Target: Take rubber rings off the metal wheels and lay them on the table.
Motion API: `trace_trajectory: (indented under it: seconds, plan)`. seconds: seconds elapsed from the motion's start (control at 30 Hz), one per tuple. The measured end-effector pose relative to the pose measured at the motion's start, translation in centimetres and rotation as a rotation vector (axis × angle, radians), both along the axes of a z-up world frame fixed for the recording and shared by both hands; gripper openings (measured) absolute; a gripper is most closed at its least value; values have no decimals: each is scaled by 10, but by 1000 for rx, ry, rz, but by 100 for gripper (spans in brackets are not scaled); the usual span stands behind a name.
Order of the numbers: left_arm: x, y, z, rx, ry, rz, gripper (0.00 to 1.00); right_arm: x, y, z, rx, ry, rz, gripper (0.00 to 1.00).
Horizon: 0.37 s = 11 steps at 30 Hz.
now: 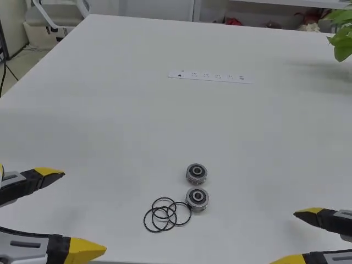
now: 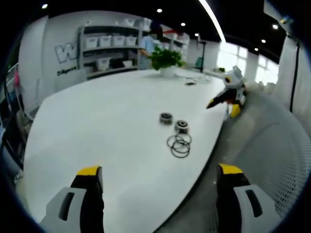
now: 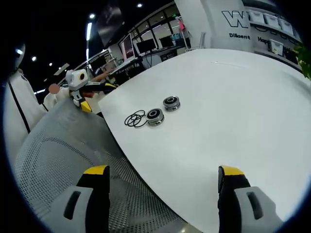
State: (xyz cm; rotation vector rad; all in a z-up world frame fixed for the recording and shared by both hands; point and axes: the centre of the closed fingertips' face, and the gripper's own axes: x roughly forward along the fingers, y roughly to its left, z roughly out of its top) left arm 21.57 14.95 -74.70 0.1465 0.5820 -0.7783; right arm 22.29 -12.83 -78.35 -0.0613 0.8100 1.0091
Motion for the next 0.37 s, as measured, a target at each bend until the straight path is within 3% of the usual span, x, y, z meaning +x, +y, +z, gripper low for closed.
trace_trajectory:
  seconds: [0.37]
  plan:
    - [-1,0,-2,6,1,2,100,-5,2,0,-7,0,10,90]
